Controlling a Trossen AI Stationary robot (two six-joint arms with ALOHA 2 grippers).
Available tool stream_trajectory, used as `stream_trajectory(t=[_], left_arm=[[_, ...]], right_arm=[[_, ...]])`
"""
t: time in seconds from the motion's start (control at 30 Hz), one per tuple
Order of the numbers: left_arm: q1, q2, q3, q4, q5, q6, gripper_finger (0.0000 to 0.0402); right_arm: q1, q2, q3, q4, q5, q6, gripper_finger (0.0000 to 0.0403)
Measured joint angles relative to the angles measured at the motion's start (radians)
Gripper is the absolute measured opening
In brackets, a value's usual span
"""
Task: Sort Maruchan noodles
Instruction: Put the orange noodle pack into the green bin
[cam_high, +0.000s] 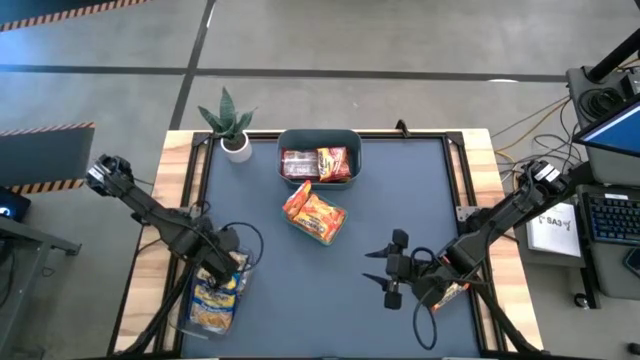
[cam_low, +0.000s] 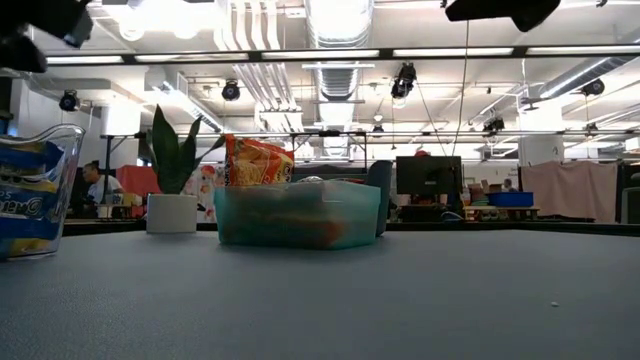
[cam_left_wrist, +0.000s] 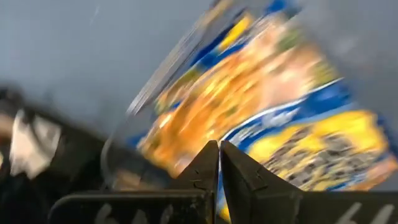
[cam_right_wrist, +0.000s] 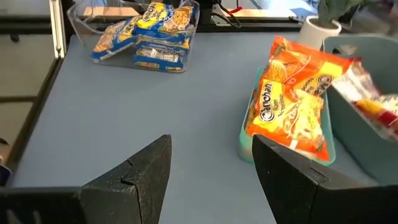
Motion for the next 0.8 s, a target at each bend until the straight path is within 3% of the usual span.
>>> stream_trajectory(t=[0.23,0.43,0.53,0.63,0.8], left_arm=[[-0.043,-0.003,0.025,0.323,-0.225,0.297,0.0000],[-0.103,-0.003,0.013,0.774,-0.420,0.838,0.0000],[-0.104,0.006,0.006,0.965,-0.439,1.049,0.0000],[-0.099,0.023,0.005,1.036,-0.445,1.146,0.0000],[-0.092,0.064,0.004,1.052,-0.473,1.137,0.0000]], right_arm=[[-0.004,0.009,-0.001,-0.059,-0.042,0.325,0.0215],[-0.042,0.031,-0.001,-0.123,-0.239,0.653,0.0215],[-0.075,0.066,-0.001,-0.194,-0.383,0.784,0.0215],[-0.091,0.102,-0.001,-0.306,-0.547,0.889,0.0215],[-0.079,0.122,0.010,-0.517,-0.723,1.052,0.0215]])
